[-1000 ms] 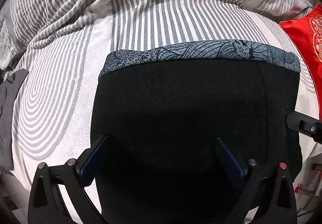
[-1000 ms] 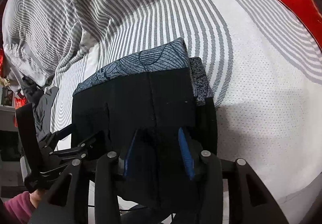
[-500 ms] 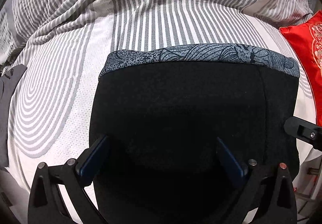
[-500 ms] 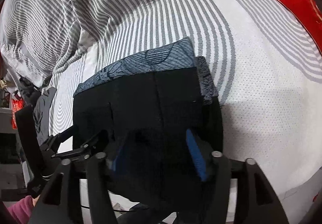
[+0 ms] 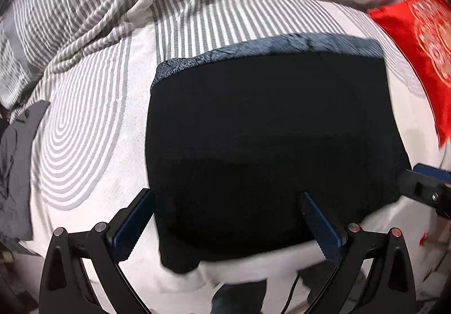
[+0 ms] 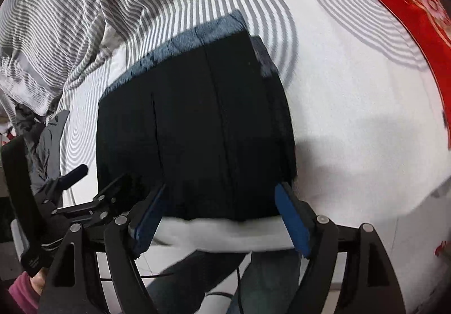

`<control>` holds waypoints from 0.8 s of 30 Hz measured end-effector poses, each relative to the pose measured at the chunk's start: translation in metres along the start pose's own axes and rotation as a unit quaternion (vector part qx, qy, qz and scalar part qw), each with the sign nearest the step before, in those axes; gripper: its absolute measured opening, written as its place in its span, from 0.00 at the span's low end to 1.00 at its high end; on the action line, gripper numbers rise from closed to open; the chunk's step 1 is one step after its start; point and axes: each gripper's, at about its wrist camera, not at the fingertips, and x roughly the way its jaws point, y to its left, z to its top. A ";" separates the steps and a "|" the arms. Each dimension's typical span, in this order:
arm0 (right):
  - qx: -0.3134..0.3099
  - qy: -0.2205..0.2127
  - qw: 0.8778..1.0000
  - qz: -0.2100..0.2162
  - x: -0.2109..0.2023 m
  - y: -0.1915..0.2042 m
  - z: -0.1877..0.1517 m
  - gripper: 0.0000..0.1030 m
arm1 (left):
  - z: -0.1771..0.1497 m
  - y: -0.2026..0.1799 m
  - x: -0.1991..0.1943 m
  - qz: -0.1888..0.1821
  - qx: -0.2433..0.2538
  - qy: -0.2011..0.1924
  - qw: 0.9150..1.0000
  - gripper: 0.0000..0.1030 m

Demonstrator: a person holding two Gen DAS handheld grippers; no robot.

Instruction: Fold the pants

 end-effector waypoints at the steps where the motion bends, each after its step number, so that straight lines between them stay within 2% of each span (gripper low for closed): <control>1: 0.000 0.001 1.000 -0.003 -0.002 0.000 -0.003 0.79 | -0.005 -0.002 -0.008 0.002 0.008 0.000 1.000 0.99; 10: -0.010 -0.002 1.000 -0.026 -0.029 0.014 -0.022 0.82 | -0.022 -0.002 -0.059 0.019 0.003 -0.005 1.000 0.99; 24: -0.029 -0.005 0.999 -0.045 -0.051 0.036 -0.034 0.85 | -0.041 0.004 -0.081 0.025 -0.033 0.008 0.999 0.99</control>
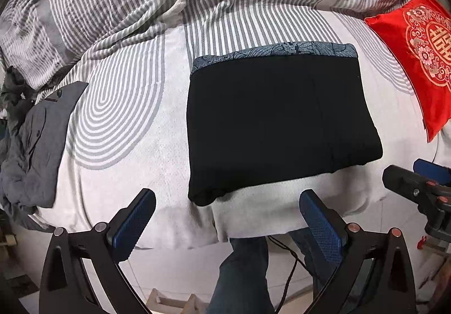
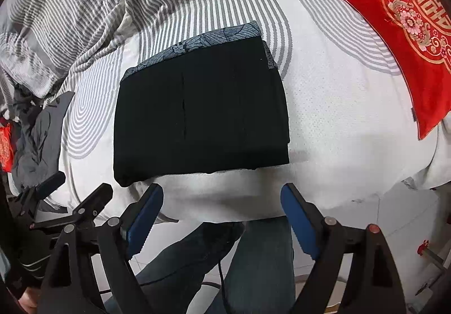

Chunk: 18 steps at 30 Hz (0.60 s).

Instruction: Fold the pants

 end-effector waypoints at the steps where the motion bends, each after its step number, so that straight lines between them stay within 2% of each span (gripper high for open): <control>1: -0.002 0.000 1.000 -0.001 -0.001 0.001 0.000 0.85 | -0.001 0.000 0.000 -0.001 0.000 0.001 1.000 0.99; 18: -0.018 -0.004 1.000 -0.013 -0.006 0.018 -0.004 0.85 | -0.004 0.001 -0.003 -0.012 0.009 0.001 1.000 0.99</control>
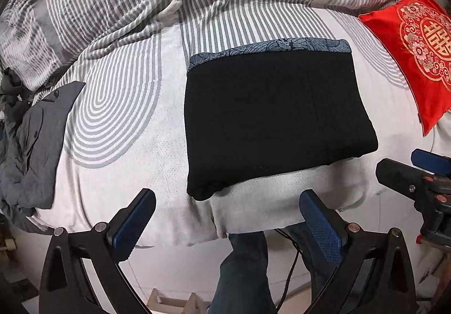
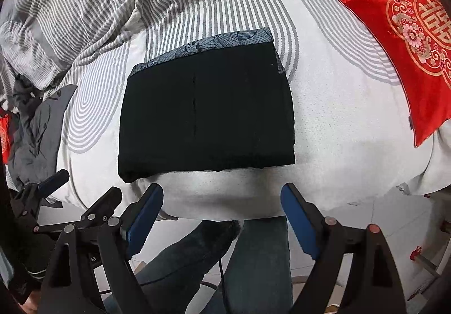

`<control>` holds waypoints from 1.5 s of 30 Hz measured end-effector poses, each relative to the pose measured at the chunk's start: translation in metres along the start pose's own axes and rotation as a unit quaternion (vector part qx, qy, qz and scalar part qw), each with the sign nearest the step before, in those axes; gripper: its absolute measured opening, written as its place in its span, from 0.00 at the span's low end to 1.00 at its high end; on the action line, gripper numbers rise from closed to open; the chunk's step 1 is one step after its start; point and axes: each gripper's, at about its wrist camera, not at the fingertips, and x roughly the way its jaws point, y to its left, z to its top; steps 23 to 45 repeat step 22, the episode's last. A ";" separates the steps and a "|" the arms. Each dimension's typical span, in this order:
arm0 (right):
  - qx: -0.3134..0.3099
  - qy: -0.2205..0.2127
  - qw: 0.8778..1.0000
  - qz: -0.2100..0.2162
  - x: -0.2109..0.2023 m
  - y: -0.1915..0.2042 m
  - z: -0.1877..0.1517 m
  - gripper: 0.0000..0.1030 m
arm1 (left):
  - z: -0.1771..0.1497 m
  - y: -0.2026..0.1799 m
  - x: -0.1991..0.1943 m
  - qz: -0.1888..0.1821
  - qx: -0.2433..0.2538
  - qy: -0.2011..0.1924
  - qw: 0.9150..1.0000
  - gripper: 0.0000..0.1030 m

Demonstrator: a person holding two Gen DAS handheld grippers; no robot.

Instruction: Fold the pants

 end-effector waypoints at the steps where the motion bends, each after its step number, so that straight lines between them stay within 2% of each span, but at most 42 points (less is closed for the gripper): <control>1: -0.001 0.000 1.000 -0.001 0.000 0.001 0.000 0.85 | 0.000 0.000 0.000 0.000 0.001 0.000 1.000 0.99; 45: -0.004 0.002 1.000 -0.009 0.002 0.006 0.001 0.85 | 0.002 -0.006 0.002 -0.006 0.017 -0.001 1.000 0.99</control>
